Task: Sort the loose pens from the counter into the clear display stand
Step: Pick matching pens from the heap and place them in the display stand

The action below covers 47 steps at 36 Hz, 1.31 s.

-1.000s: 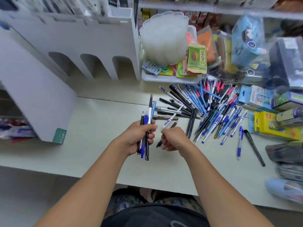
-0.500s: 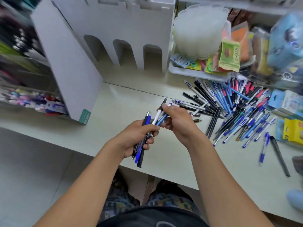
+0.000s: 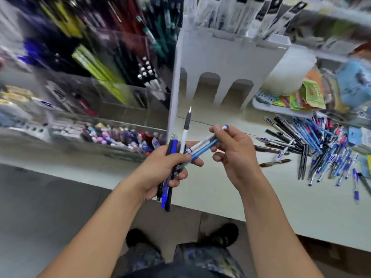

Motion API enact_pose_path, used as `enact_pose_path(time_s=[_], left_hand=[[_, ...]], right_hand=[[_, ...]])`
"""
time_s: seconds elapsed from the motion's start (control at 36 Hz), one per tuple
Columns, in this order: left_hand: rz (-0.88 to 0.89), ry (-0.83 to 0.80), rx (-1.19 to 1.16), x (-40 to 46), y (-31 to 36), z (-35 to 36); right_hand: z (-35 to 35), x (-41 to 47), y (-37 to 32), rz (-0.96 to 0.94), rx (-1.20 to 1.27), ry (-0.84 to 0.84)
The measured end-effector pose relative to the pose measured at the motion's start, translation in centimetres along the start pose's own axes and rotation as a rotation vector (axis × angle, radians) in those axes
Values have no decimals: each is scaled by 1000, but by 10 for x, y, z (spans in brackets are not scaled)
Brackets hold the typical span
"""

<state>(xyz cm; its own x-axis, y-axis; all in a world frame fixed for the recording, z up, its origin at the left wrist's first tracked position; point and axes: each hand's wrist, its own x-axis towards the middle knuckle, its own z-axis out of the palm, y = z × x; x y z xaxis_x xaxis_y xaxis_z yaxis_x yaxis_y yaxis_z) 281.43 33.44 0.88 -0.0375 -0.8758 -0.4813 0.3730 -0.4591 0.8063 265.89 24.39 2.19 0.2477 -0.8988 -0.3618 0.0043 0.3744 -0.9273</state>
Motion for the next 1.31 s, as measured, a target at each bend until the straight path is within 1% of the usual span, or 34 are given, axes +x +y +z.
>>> enact_pose_path(time_s=[0.06, 0.14, 0.22, 0.31, 0.36, 0.42, 0.5, 0.58, 0.64, 0.69, 0.78, 0.83, 0.86, 0.92, 1.0, 1.08, 1.14, 1.17, 1.22, 1.25, 1.31], left_hand=[[17, 12, -14, -15, 4, -22], [29, 12, -14, -32, 10, -48], [38, 29, -26, -46, 12, -69], [57, 70, -54, -58, 11, -91], [87, 87, -86, -66, 11, -104], [117, 137, -156, -71, 14, -112], [147, 239, -199, -72, 19, -120], [180, 363, -219, -71, 24, -128], [208, 436, -175, -73, 28, -137], [230, 494, -107, -75, 32, -147], [249, 569, -24, -77, 36, -163], [239, 613, -14, -79, 40, -173], [237, 639, -15, -81, 42, -177], [229, 704, -15, -83, 45, -186], [239, 774, 0, -85, 50, -203], [224, 767, 59, -84, 55, -214], [217, 727, 52, -83, 58, -218], [217, 712, 42, -82, 60, -221], [205, 676, 8, -81, 64, -229], [192, 646, -24, -81, 66, -235], [172, 558, -53, -85, 71, -249]], right_hand=[[25, -9, -1, -39, -13, 62], [55, -18, -5, -83, 37, 128], [77, -21, -9, -133, 123, 173], [92, -22, -14, -167, 263, 237], [100, -22, -15, -172, 288, 241], [111, -22, -14, -137, 184, 165], [138, -22, -7, -64, -4, -21], [166, -23, 1, -74, 16, -93], [179, -21, 5, -49, 112, -136], [185, -17, 7, -14, 150, -177], [193, -6, 11, 15, 116, -241], [200, 2, 11, 18, 66, -289], [205, 7, 10, 16, 27, -324], [213, 15, 7, -29, -131, -414], [224, 30, -4, -174, -514, -589], [238, 39, -12, -304, -874, -796], [250, 39, -11, -384, -1039, -865], [255, 38, -9, -394, -1078, -893], [258, 39, -5, -375, -1067, -923], [257, 41, -4, -367, -1024, -900], [252, 46, -2, -385, -876, -745]])
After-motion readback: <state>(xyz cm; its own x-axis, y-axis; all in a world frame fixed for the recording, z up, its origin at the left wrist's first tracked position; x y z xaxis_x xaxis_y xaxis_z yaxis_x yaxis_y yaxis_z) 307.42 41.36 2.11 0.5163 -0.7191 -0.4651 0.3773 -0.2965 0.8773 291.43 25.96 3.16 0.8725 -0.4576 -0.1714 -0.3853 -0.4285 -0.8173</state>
